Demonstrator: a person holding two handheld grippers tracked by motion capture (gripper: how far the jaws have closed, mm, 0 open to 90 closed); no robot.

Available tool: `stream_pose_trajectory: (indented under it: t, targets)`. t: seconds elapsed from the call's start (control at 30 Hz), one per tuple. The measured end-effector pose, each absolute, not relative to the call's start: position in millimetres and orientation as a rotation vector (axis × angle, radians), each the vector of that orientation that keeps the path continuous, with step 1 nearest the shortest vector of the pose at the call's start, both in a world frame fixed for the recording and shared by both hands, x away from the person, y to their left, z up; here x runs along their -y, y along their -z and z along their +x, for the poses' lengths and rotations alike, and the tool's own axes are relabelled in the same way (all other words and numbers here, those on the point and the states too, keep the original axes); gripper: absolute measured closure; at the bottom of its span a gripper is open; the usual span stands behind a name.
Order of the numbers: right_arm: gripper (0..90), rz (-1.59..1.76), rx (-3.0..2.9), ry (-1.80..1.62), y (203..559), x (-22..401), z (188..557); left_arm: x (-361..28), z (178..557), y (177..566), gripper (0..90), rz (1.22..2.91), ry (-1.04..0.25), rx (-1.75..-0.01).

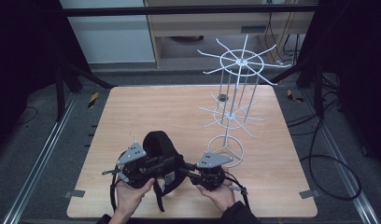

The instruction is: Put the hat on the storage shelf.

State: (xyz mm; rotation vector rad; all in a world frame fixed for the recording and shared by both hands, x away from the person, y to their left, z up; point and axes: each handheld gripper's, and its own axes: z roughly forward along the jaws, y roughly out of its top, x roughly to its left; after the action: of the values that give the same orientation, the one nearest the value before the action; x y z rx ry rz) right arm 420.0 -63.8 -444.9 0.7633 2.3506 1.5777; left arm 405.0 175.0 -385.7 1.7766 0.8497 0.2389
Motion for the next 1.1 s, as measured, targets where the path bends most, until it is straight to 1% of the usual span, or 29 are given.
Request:
stream_pose_trajectory:
  t: [0.03, 0.07, 0.13, 0.2, 0.33, 0.47, 0.83, 0.9, 0.93, 0.97, 1.03, 1.07, 1.1]
  targets:
    - [82.0, 0.763, -2.351, -1.578, 445, 64, 420, -175, 405, 386, 79.0, 1.781, -0.249, -0.848]
    - [88.2, 0.761, -2.358, -1.569, 443, 62, 419, -176, 405, 385, 78.8, 1.779, -0.256, -0.85]
    - [89.0, 0.747, -2.343, -1.545, 439, 62, 417, -179, 404, 384, 78.3, 1.769, -0.268, -0.848]
    - [89.2, 0.743, -2.332, -1.537, 436, 62, 416, -180, 404, 383, 77.9, 1.762, -0.278, -0.848]
    - [89.3, 0.678, -2.263, -1.467, 419, 60, 409, -189, 400, 380, 76.0, 1.746, -0.319, -0.85]
    - [89.3, 0.631, -2.247, -1.412, 413, 54, 405, -194, 398, 383, 74.8, 1.751, -0.348, -0.858]
    - [87.9, 0.587, -2.362, -1.338, 422, 13, 409, -234, 395, 411, 69.1, 1.767, -0.415, -0.995]
    - [86.7, 0.568, -2.383, -1.342, 424, -1, 411, -247, 393, 417, 67.2, 1.765, -0.43, -1.031]
    - [86.7, 0.568, -2.383, -1.342, 424, -1, 411, -247, 393, 417, 66.9, 1.765, -0.43, -1.031]
    - [84.1, 0.561, -2.393, -1.347, 426, -8, 411, -255, 392, 422, 66.9, 1.762, -0.424, -1.058]
    - [78.0, 0.553, -2.4, -1.349, 429, -15, 411, -259, 392, 424, 66.9, 1.763, -0.422, -1.07]
    - [78.0, 0.553, -2.4, -1.349, 429, -15, 411, -263, 392, 426, 66.9, 1.765, -0.423, -1.08]
    - [74.5, 0.553, -2.398, -1.351, 431, -18, 410, -267, 393, 428, 66.9, 1.765, -0.426, -1.09]
